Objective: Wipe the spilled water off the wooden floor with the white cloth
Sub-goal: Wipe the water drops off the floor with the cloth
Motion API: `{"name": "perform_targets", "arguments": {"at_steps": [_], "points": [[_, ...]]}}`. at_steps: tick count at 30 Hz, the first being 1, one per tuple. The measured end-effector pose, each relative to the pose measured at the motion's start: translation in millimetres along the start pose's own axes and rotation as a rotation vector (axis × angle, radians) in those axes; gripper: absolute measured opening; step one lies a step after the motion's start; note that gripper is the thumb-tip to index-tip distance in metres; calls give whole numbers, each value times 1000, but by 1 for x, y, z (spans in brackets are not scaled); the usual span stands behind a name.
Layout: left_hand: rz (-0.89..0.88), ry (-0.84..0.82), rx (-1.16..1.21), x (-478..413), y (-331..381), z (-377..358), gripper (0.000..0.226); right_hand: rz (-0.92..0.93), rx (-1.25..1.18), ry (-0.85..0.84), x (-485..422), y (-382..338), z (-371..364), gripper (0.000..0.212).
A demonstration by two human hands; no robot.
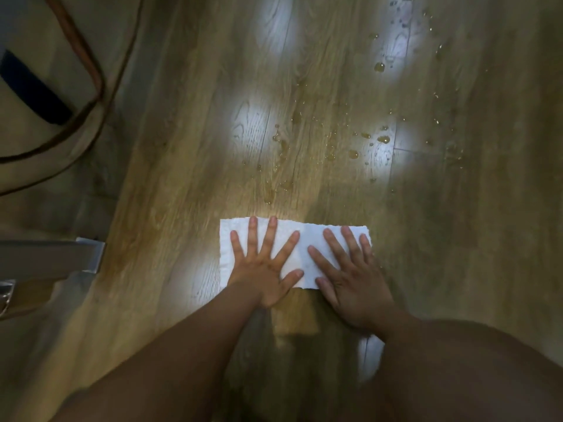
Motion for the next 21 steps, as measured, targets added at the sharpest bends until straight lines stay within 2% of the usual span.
{"name": "perform_targets", "arguments": {"at_steps": [2, 4, 12, 17, 21], "points": [[30, -92, -2, 1, 3, -1, 80, 6, 14, 8, -1, 0, 3, 60], [37, -103, 13, 0, 2, -2, 83, 5, 19, 5, -1, -2, 2, 60], [-13, 150, -7, 14, 29, -7, 77, 89, 22, 7, 5, 5, 3, 61], [-25, 205, 62, 21, 34, -12, 73, 42, 17, 34, 11, 6, 4, 60], [-54, 224, 123, 36, 49, -17, 69, 95, 22, 38, 24, 14, 5, 57]]}}
Point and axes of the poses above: each hand's wrist, its own x-axis away from the middle knuckle, its own z-axis out of the back of the hand, y = z × x, the point moved 8 cm from there along -x, towards the middle knuckle, and after that the axes turned 3 degrees about -y, right-handed, at the moved point
